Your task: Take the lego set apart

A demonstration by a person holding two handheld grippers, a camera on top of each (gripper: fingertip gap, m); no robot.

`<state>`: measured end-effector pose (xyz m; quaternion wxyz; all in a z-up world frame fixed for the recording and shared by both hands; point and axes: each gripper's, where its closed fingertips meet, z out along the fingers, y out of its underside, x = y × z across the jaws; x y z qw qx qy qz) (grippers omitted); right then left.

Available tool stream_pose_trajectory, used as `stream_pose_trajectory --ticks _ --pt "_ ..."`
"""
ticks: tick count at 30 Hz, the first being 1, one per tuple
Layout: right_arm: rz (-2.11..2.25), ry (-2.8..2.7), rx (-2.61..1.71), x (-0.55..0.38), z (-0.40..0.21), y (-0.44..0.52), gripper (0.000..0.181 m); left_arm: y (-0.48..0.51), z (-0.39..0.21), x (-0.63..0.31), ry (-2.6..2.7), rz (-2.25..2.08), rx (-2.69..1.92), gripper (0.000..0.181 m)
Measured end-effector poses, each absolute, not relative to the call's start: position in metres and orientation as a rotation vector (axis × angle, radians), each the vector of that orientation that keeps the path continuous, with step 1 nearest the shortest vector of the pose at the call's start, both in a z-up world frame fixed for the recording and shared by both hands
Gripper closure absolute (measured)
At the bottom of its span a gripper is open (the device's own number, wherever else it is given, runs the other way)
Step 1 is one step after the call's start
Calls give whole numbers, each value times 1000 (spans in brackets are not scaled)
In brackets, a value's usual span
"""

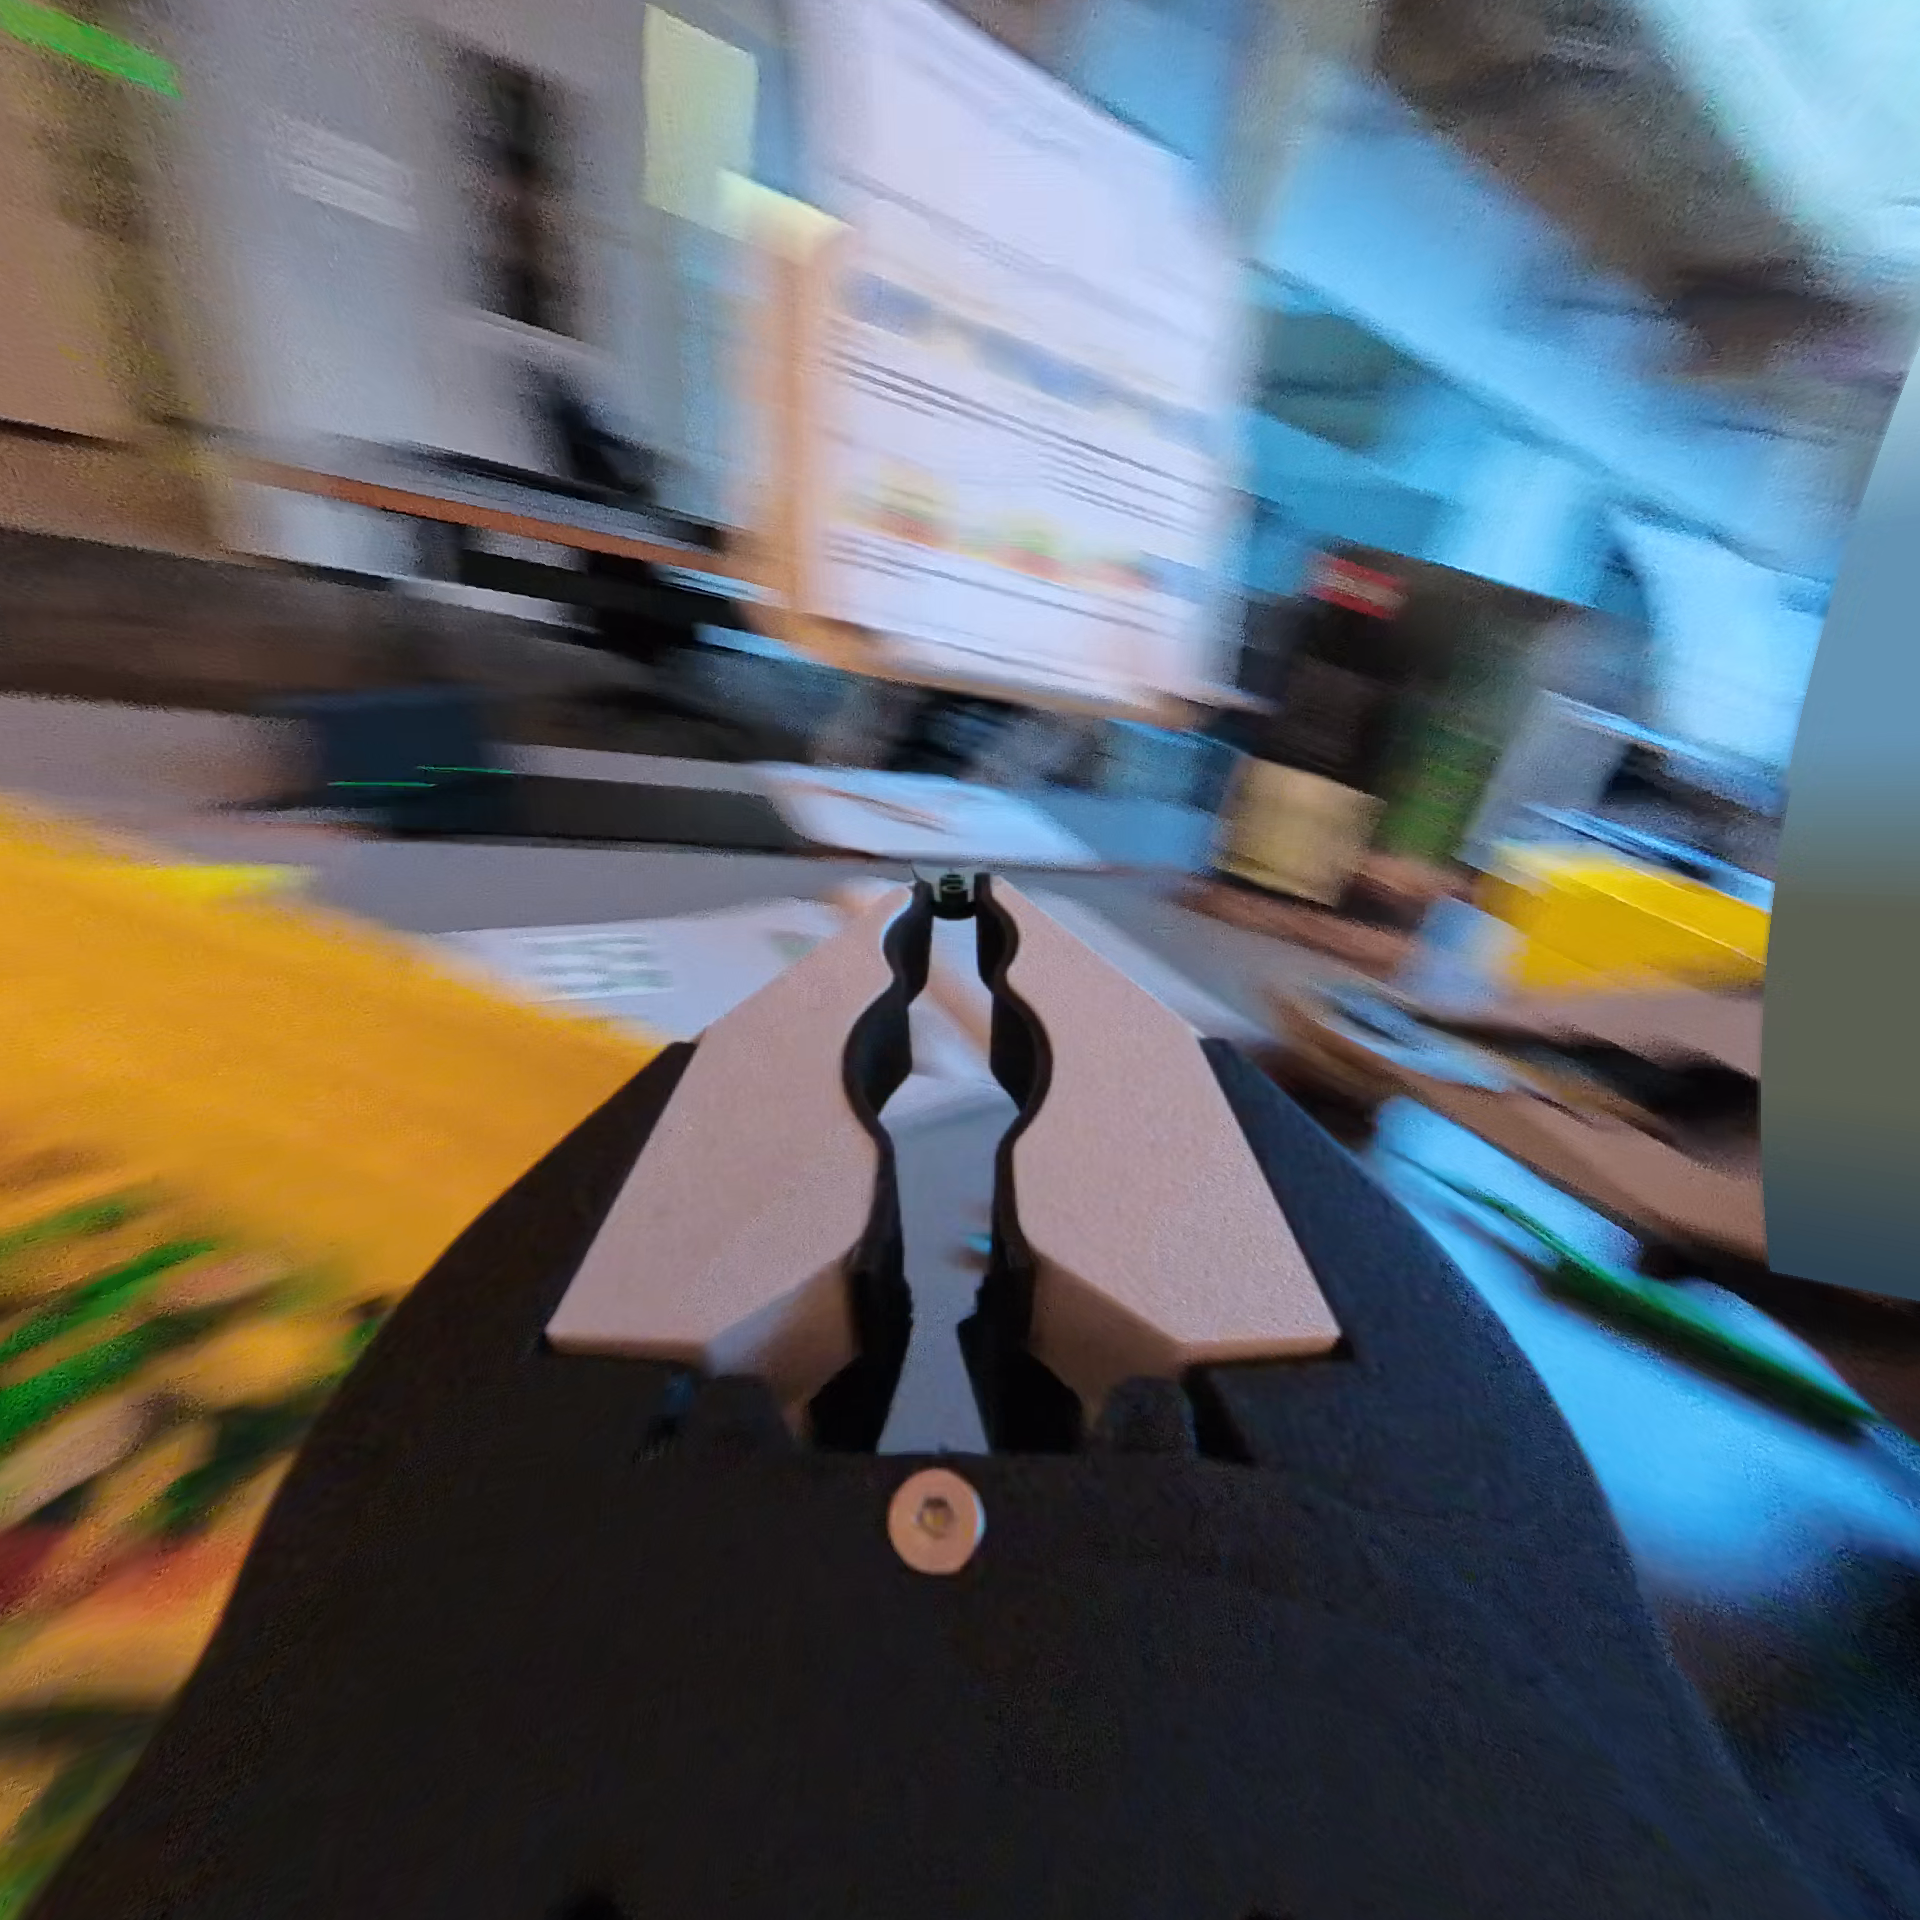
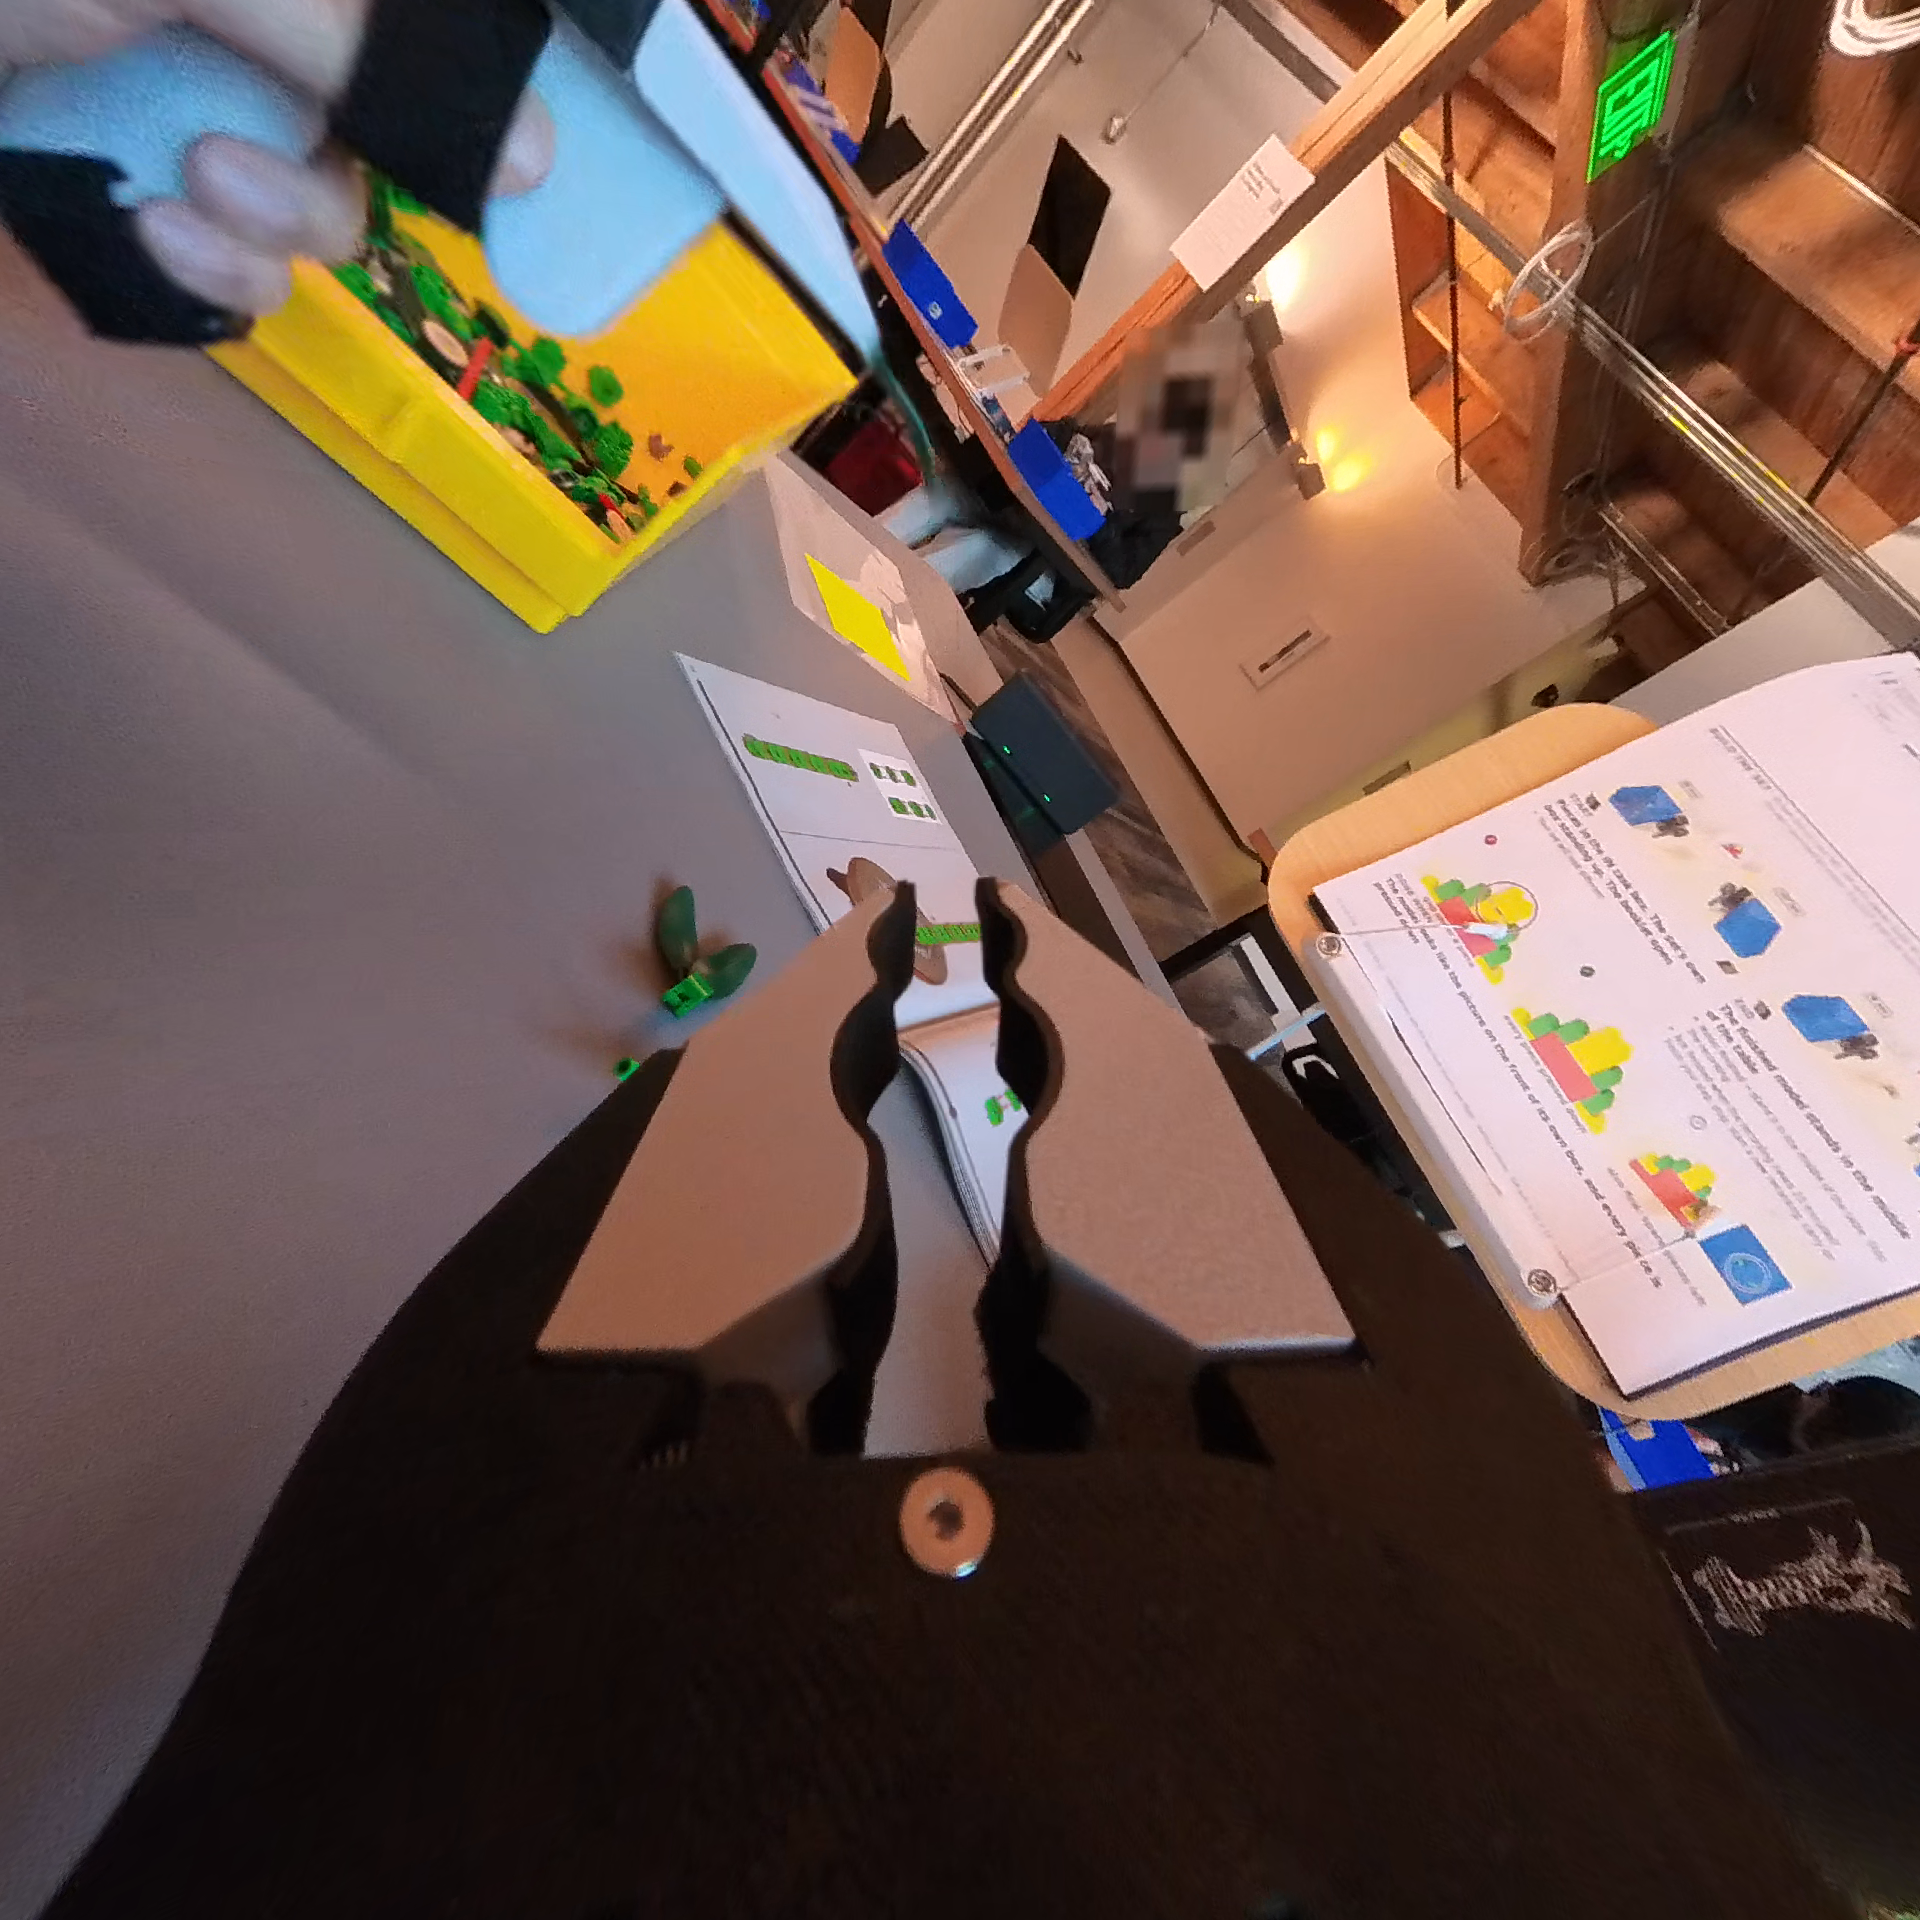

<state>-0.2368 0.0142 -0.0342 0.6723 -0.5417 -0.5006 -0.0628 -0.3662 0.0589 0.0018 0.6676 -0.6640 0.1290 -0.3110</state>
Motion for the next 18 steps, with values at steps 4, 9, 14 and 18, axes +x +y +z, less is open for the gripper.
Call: stream_pose_trajectory --ticks 4,9,14,18 --pt "-141 -1145 -1224 -239 -38 14 171 71 12 -479 -154 -421 -1406 176" --pt "-135 -1146 -1241 -238 -41 16 171 85 -16 -494 -257 -470 -1536 175" --pt "-136 -1121 -1253 -234 -39 19 171 93 -31 -501 -317 -480 -1608 120" --pt "-139 -1051 -1272 -225 -31 23 172 88 -15 -498 -261 -439 -1538 124"
